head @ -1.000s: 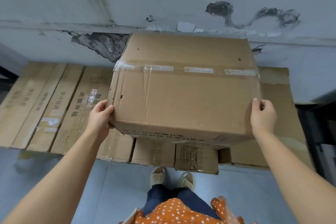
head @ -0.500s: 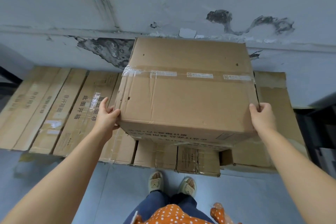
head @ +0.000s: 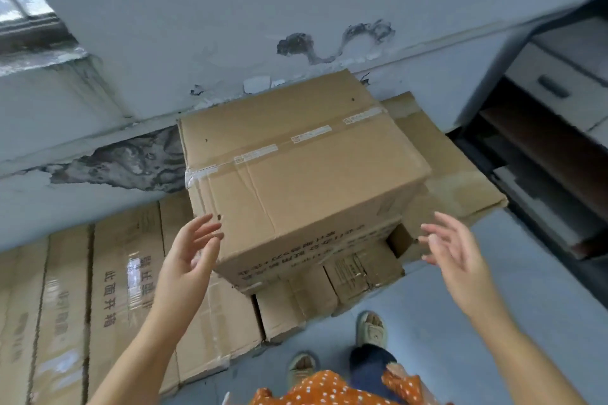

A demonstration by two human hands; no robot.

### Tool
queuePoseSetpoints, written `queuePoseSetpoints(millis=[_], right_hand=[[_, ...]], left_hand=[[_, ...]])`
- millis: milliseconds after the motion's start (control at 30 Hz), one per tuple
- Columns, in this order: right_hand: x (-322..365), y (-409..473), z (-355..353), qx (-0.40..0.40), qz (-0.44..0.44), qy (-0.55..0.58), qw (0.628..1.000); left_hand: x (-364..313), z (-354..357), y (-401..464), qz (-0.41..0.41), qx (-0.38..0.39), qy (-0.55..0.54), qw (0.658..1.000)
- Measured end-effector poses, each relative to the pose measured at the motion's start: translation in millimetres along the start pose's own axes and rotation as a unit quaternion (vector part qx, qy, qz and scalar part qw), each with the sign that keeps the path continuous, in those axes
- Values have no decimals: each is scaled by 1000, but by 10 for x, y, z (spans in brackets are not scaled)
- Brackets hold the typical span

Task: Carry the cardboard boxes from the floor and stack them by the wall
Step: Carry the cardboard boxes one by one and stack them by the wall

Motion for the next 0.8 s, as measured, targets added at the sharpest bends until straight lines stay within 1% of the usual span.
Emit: queuePoseSetpoints(millis=[67, 133, 200, 267, 367, 467, 567, 667, 800], right_hand=[[-154, -439, -174, -69, 48, 57, 995], [-340, -884, -365, -149, 100, 98, 979], [-509, -1349, -561, -219, 148, 118, 957], [-592, -1794, -720, -274, 175, 128, 937], [-628, -2377, -897, -339, 195, 131, 911], [-653, -2902, -1073, -410, 203, 126, 880], [-650, -3348, -1226, -462, 200, 117, 856], [-660, -3905, -1451, -524, 191, 111, 823], [-680, -4764, -1713, -586, 185, 109, 781]], left_hand=[[-37, 8, -83, 4, 26, -23, 999], [-14, 83, -163, -2, 67, -35, 997], [12, 270, -294, -3, 135, -23, 991], [2, 533, -493, 5, 215, -2, 977], [-75, 930, -894, 35, 333, 31, 942], [-179, 1230, -1304, 52, 418, 39, 906], [-304, 1413, -1671, 67, 471, 37, 879], [-407, 1511, -2149, 83, 523, 22, 848], [-441, 1474, -2917, 116, 599, 20, 792]])
Point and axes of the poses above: each hand's wrist, its own y-axis towards the middle knuckle, its own z-axis out of the palm, x = y × z, the point moved 9 cm from there along y, towards the middle knuckle, and after that the axes turned 14 degrees about -x, right-handed, at the moved point
